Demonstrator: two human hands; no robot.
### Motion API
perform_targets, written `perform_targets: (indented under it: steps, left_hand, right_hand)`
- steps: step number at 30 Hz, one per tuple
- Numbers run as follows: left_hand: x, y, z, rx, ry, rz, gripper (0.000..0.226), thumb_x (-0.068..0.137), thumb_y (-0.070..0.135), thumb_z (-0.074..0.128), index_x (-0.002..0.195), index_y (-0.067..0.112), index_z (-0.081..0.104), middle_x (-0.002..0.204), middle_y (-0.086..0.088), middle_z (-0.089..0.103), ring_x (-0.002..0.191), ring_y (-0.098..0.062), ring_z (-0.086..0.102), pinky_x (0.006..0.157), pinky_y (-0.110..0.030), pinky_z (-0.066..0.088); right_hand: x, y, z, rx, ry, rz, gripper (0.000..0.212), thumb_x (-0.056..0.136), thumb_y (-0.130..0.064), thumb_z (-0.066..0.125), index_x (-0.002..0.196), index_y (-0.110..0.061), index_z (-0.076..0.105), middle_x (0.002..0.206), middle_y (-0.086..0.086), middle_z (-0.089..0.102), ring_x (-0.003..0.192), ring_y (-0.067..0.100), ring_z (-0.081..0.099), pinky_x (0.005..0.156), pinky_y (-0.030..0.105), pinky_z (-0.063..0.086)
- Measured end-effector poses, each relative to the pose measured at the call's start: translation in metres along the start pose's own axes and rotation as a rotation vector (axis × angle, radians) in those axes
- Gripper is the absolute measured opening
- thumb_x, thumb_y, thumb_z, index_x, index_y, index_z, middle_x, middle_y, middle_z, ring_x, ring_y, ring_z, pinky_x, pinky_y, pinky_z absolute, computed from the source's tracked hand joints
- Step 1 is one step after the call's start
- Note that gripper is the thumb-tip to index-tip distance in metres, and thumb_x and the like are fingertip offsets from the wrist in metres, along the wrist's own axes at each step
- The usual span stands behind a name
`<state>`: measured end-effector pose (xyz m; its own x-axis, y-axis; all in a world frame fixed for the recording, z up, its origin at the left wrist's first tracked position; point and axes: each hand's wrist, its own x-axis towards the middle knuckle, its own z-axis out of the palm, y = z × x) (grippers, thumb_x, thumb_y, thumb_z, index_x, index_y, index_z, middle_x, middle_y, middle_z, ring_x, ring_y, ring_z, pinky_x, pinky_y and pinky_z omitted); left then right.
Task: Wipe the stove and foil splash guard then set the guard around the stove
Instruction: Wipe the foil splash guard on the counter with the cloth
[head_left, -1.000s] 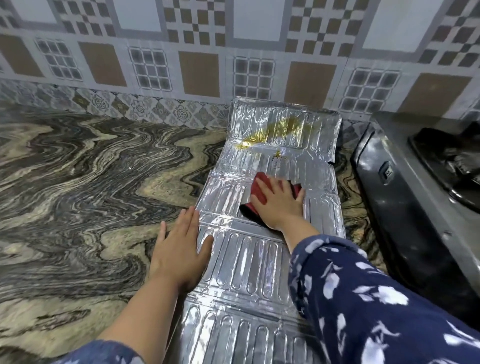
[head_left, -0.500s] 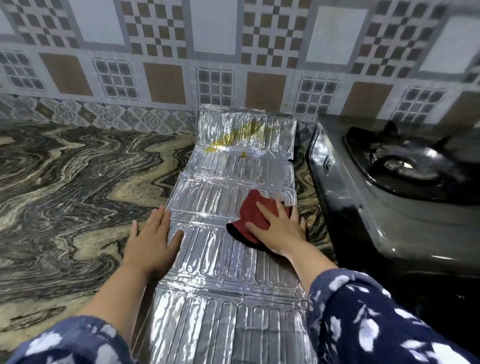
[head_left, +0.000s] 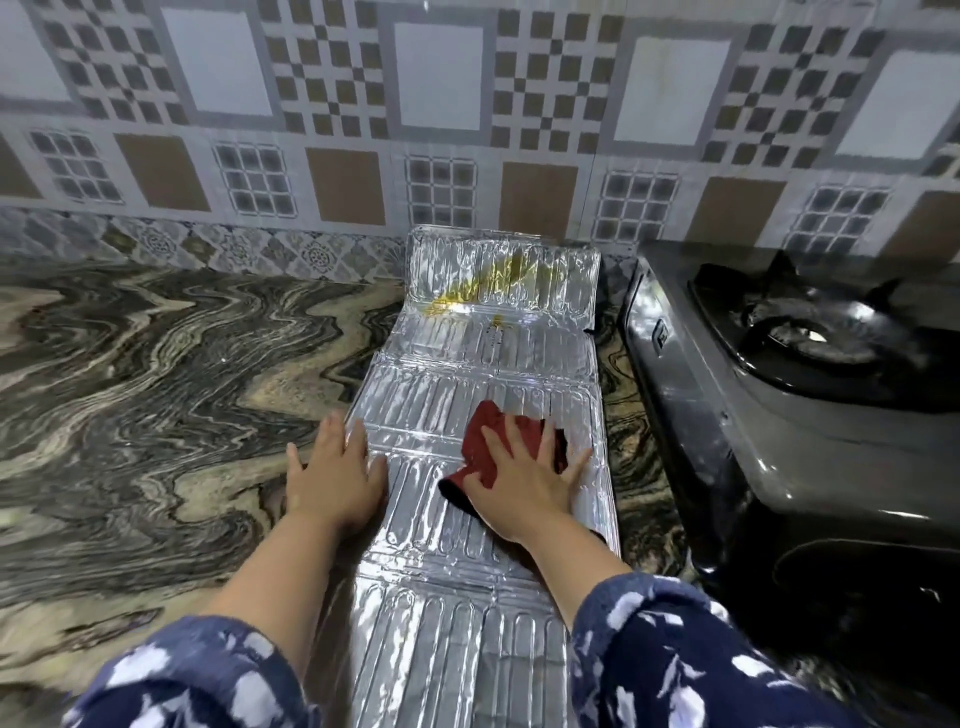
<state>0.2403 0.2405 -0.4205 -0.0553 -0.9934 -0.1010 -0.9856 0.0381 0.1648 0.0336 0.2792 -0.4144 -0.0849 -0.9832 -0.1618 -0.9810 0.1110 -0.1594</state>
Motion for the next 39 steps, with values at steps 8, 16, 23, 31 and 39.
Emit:
perform_targets:
  steps: [8, 16, 23, 31, 39]
  left_hand:
    - [0.005, 0.002, 0.015, -0.016, 0.086, -0.032, 0.063, 0.096, 0.052, 0.023, 0.152, 0.023, 0.012, 0.161, -0.007, -0.002, 0.148, -0.021, -0.002, 0.118, -0.049, 0.001]
    - [0.012, -0.003, 0.006, -0.03, 0.071, -0.037, 0.06, 0.095, 0.052, 0.03, 0.149, 0.026, 0.024, 0.16, -0.008, 0.014, 0.147, -0.023, 0.012, 0.118, -0.046, 0.013]
    - [-0.001, -0.026, 0.008, -0.063, 0.062, -0.121, 0.056, 0.099, 0.044, 0.024, 0.151, 0.025, 0.018, 0.162, -0.002, 0.003, 0.148, -0.019, 0.002, 0.118, -0.053, 0.002]
    - [-0.01, -0.019, 0.007, 0.029, 0.066, -0.09, 0.063, 0.096, 0.046, 0.02, 0.152, 0.021, 0.006, 0.161, -0.004, -0.008, 0.148, -0.017, -0.011, 0.112, -0.06, -0.01]
    - [0.028, 0.013, 0.006, -0.027, 0.003, -0.008, 0.06, 0.097, 0.05, 0.016, 0.152, 0.031, 0.003, 0.161, 0.0, -0.01, 0.148, -0.016, -0.012, 0.113, -0.06, -0.008]
  right_hand:
    - [0.024, 0.033, -0.016, 0.047, 0.004, 0.066, 0.074, 0.077, -0.082, 0.031, 0.144, -0.056, 0.013, 0.16, -0.017, -0.003, 0.148, 0.029, -0.008, 0.107, 0.073, 0.001]
    - [0.021, 0.02, -0.023, 0.037, 0.024, 0.086, 0.073, 0.079, -0.074, 0.039, 0.145, -0.047, 0.024, 0.16, -0.007, 0.014, 0.144, 0.034, 0.009, 0.109, 0.061, 0.014]
    - [-0.011, -0.015, -0.013, 0.04, -0.026, 0.022, 0.076, 0.082, -0.07, 0.035, 0.149, -0.039, 0.017, 0.161, -0.002, 0.009, 0.143, 0.04, 0.004, 0.107, 0.069, 0.003]
    - [-0.021, -0.02, 0.008, 0.031, -0.038, -0.02, 0.073, 0.087, -0.073, 0.018, 0.149, -0.042, -0.005, 0.159, -0.001, -0.023, 0.14, 0.043, -0.029, 0.11, 0.065, -0.014]
    - [0.003, -0.009, 0.012, -0.015, -0.049, -0.103, 0.072, 0.085, -0.075, 0.015, 0.148, -0.046, -0.006, 0.159, -0.007, -0.021, 0.139, 0.038, -0.032, 0.11, 0.063, -0.016]
